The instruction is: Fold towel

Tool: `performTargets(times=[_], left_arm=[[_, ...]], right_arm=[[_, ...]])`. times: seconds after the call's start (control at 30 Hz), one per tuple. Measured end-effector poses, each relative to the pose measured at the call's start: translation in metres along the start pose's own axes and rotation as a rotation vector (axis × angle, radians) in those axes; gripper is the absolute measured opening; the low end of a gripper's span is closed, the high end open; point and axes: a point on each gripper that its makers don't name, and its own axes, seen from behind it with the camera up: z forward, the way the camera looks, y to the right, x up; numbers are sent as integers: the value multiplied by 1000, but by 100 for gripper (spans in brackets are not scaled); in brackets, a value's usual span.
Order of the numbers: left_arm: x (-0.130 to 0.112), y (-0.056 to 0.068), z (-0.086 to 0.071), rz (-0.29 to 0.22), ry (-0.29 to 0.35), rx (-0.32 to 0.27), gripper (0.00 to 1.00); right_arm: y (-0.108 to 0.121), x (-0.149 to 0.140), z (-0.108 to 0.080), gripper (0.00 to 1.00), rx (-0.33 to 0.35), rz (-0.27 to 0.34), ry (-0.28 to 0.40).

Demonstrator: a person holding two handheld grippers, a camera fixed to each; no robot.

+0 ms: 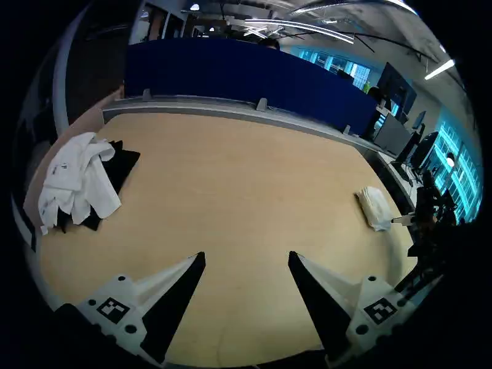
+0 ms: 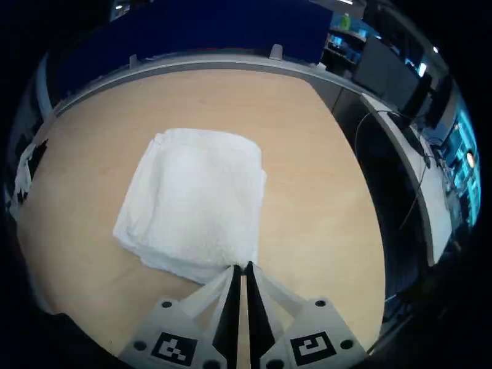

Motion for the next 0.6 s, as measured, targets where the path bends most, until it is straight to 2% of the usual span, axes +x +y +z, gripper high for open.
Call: performTargets(times=[0.13,0.27,0.37,0.47,0.5,0.6], left_arm=[[-1,-1,-1,-6,2,0,100],[-1,0,-1,-8,2,-4,100],[0,1,-1,-6,3,-8,100],[0,3,-1,-5,3,-13,100],[0,4,0,-4,3,-15,100],[1,4,0,-2,6,-17,100]], right_arm=[[1,0,-5,14,-13,-3,14],[5,-4,-12,33,-31,-6,23],[4,-3,-18,58,-36,-3,46],[-3,5,-24,92,-24,3,85],[-6,8,-26,98,-17,4,101],[-15,22,-27,100,-7,11,139]])
